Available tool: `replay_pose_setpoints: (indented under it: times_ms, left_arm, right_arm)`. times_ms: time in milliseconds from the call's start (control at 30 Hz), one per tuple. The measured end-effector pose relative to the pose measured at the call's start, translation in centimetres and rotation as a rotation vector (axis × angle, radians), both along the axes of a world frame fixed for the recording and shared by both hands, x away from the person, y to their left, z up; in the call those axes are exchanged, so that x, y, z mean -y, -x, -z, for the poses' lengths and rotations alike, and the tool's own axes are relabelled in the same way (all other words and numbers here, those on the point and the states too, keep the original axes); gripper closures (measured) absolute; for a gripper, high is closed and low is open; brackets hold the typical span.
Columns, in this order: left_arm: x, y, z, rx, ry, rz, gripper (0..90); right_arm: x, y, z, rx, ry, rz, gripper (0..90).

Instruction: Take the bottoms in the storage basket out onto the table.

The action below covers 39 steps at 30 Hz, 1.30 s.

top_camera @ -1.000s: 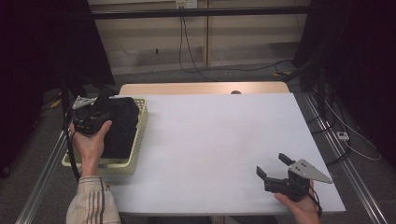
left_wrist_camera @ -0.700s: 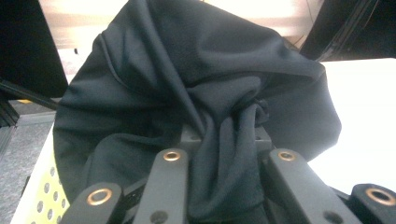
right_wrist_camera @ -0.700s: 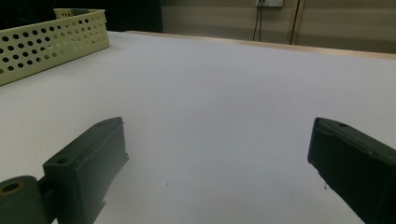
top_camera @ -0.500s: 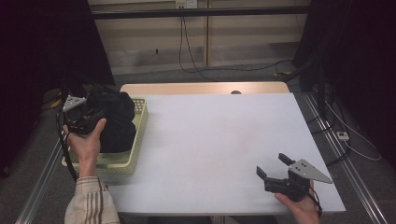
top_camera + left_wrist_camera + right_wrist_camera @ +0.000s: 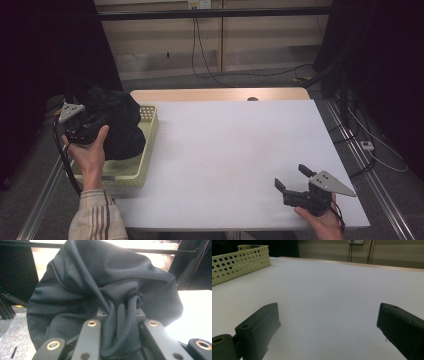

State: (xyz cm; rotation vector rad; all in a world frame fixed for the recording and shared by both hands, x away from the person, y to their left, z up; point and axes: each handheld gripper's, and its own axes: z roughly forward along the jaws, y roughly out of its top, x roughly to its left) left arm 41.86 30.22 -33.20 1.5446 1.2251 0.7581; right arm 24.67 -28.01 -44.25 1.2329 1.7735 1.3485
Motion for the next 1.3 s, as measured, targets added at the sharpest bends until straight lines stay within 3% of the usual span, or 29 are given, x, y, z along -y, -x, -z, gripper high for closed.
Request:
replay_pose_setpoints:
  times_ms: [433, 600, 700, 1100, 1300]
  left_arm:
    - [-0.3, 1.1, -0.7, 0.127, 0.045, -0.020, 76.2]
    - [-0.4, 1.1, -0.8, 0.126, 0.079, 0.008, 76.2]
    - [-0.3, 1.1, -0.8, 0.135, 0.078, 0.010, 76.2]
    - [0.0, 2.2, -1.3, 0.267, 0.095, -0.011, 76.2]
    - [-0.1, 2.3, -1.6, 0.266, 0.105, 0.010, 76.1]
  right_arm:
    - [0.0, 0.0, 0.0, -0.002, -0.004, 0.003, 4.5]
    - [0.0, 0.0, 0.0, -0.001, -0.001, 0.001, 4.4]
    - [0.0, 0.0, 0.0, -0.001, -0.002, 0.001, 4.4]
    - [0.0, 0.0, 0.0, 0.000, -0.003, 0.001, 4.5]
    - [0.0, 0.0, 0.0, 0.000, -0.001, 0.004, 4.5]
